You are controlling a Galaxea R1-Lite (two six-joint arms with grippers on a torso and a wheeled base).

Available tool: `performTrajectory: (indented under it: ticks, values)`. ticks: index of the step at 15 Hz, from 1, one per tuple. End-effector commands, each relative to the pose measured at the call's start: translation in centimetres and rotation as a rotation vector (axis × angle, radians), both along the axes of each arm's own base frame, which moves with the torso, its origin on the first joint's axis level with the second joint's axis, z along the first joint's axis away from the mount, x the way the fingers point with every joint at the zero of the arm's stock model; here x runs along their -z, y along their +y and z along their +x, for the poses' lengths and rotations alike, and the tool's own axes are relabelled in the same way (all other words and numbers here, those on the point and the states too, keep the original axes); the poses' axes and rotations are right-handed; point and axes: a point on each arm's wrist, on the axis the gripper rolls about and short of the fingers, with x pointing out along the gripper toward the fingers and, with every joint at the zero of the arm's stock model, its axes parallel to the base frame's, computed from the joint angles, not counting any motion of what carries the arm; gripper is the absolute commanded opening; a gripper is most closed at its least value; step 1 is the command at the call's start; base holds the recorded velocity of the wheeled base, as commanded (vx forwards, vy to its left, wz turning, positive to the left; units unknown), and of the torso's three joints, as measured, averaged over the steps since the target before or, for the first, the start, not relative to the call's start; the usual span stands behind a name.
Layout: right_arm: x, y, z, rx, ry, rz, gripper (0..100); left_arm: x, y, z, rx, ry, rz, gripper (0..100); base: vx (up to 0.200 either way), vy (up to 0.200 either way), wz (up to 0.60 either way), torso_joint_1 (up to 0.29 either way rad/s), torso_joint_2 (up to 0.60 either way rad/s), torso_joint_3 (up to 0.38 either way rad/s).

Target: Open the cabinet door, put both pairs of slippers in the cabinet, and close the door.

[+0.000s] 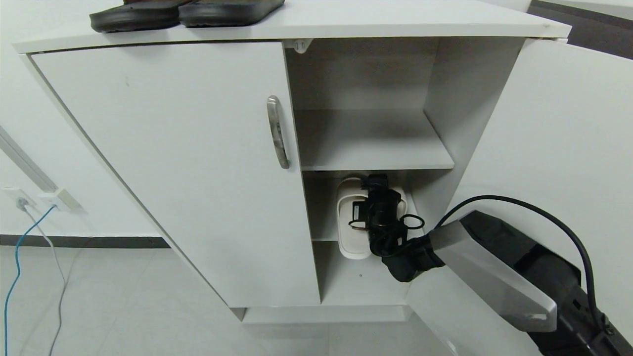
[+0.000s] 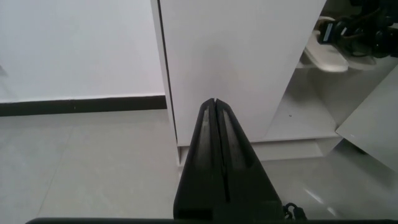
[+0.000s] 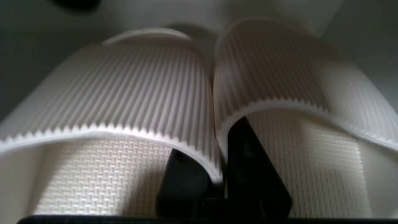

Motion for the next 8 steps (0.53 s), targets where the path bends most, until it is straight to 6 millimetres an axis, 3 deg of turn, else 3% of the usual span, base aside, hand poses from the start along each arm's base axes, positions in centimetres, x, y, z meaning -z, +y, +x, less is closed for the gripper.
performTrajectory:
  ticks: [1,8]
  values:
    - [0.95,0.03,1.09,0.012,0.0,-0.004,0,-0.01,0.0,0.01,0.0,0.001,0.0,0,0.0,0.0,0.0,0.0,0.0,0.0]
    - [0.96,-0.05,1.85,0.021,-0.012,-0.016,0,-0.01,0.0,0.01,0.0,0.001,-0.002,0,0.0,0.0,0.0,0.0,0.0,0.0]
